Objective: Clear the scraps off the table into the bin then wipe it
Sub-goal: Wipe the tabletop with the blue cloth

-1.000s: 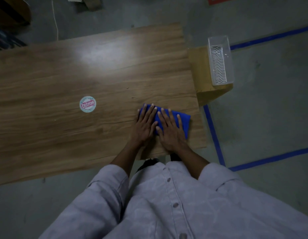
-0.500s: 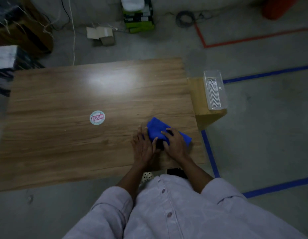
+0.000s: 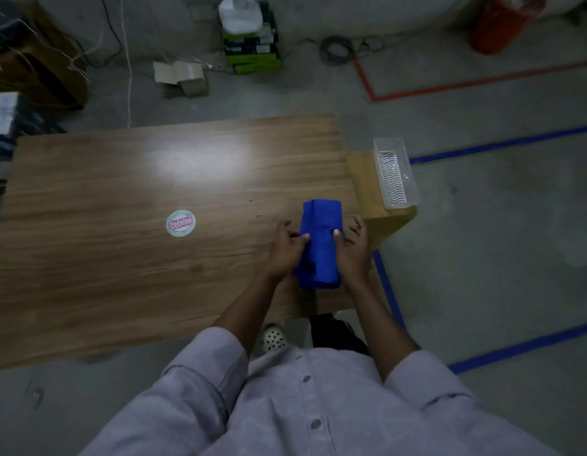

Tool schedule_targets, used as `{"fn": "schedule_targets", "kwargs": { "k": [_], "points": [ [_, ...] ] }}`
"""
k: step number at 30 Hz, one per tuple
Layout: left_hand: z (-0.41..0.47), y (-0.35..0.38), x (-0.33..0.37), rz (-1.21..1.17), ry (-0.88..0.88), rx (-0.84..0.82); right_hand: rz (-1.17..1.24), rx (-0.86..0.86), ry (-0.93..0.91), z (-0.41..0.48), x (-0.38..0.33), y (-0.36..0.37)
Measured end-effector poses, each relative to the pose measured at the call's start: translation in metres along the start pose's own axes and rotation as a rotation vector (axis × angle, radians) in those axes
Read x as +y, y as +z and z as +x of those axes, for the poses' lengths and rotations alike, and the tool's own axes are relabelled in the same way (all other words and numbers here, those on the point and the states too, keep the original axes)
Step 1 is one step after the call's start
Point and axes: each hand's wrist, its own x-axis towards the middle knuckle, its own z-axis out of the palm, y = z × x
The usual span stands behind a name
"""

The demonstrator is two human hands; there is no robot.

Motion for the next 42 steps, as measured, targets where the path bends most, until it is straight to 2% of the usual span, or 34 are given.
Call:
{"fn": "schedule_targets", "kwargs": {
  "k": [2, 3, 6, 10, 17, 27, 32, 35, 37, 38, 39, 42],
  "points": [
    [0.007, -0.003, -0.012, 0.482, 0.092, 0.052, -0.271, 0.098, -0.084, 0.002, 0.007, 0.004],
    [0.01, -0.006, -0.018, 0.626, 0.129, 0.065, -0.341, 0.095, -0.179, 0.003, 0.013, 0.009],
    [0.024, -0.013, -0.028, 0.852, 0.225, 0.045, -0.533, -0.026, -0.424, 0.01, 0.037, 0.032],
    [0.063, -0.025, -0.029, 0.989, 0.28, 0.069, -0.865, -0.193, -0.383, 0.025, 0.059, 0.067],
    [0.151, -0.033, -0.009, 0.947, 0.294, 0.14, -0.987, -0.194, -0.481, 0.114, 0.026, 0.094],
    [0.254, -0.04, 0.016, 0.923, 0.478, 0.34, -0.929, -0.299, -0.765, 0.23, 0.002, 0.096],
    [0.264, -0.04, 0.014, 0.934, 0.485, 0.398, -0.996, -0.26, -0.846, 0.305, -0.03, 0.121],
    [0.265, -0.04, 0.015, 0.928, 0.473, 0.412, -1.022, -0.119, -0.736, 0.339, -0.048, 0.137],
    [0.266, -0.04, 0.015, 0.917, 0.475, 0.421, -0.983, -0.011, -0.615, 0.337, -0.055, 0.155],
    [0.266, -0.04, 0.015, 0.906, 0.482, 0.431, -0.974, -0.01, -0.623, 0.329, -0.058, 0.163],
    [0.266, -0.041, 0.014, 0.887, 0.495, 0.444, -0.98, -0.072, -0.698, 0.319, -0.058, 0.171],
    [0.267, -0.042, 0.014, 0.781, 0.506, 0.481, -0.995, -0.417, -1.124, 0.3, -0.051, 0.164]
  ]
}}
